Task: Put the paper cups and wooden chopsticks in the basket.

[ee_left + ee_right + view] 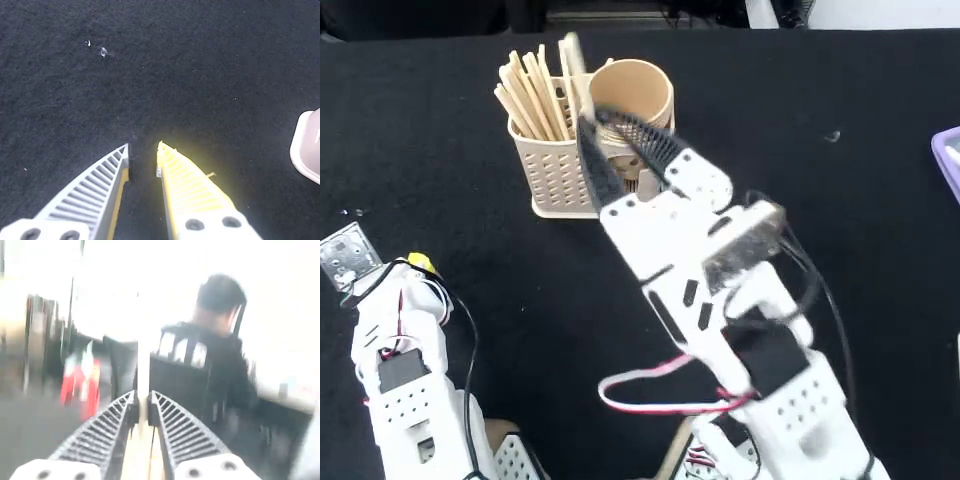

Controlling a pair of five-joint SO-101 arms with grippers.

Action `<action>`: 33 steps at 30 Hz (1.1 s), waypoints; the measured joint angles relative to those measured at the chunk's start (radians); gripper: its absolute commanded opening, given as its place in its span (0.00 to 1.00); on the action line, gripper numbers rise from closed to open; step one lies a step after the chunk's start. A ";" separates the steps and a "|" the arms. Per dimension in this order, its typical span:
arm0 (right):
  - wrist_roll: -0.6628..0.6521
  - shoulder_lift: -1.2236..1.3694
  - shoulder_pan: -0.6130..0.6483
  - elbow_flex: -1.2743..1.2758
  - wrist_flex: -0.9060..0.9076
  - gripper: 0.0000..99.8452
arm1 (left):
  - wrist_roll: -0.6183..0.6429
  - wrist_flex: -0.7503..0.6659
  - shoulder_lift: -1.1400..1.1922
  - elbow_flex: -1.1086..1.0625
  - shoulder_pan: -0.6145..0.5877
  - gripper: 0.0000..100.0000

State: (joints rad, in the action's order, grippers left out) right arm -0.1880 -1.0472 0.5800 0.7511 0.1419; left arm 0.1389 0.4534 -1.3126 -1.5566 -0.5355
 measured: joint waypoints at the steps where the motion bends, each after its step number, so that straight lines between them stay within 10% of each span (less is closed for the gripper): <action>1: 0.003 0.026 0.000 -0.002 -0.078 0.01 | 0.000 0.000 0.000 0.000 0.000 0.10; 19: 0.011 0.798 -0.018 -0.385 -0.253 0.01 | 0.000 0.000 0.000 0.000 0.000 0.10; 33: 0.012 0.921 -0.052 -0.436 -0.123 0.15 | 0.000 0.000 0.000 0.000 0.000 0.10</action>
State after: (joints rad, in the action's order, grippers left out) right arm -0.1757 -0.1266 0.5278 0.3153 0.0192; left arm 0.1389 0.4534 -1.3126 -1.5566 -0.5355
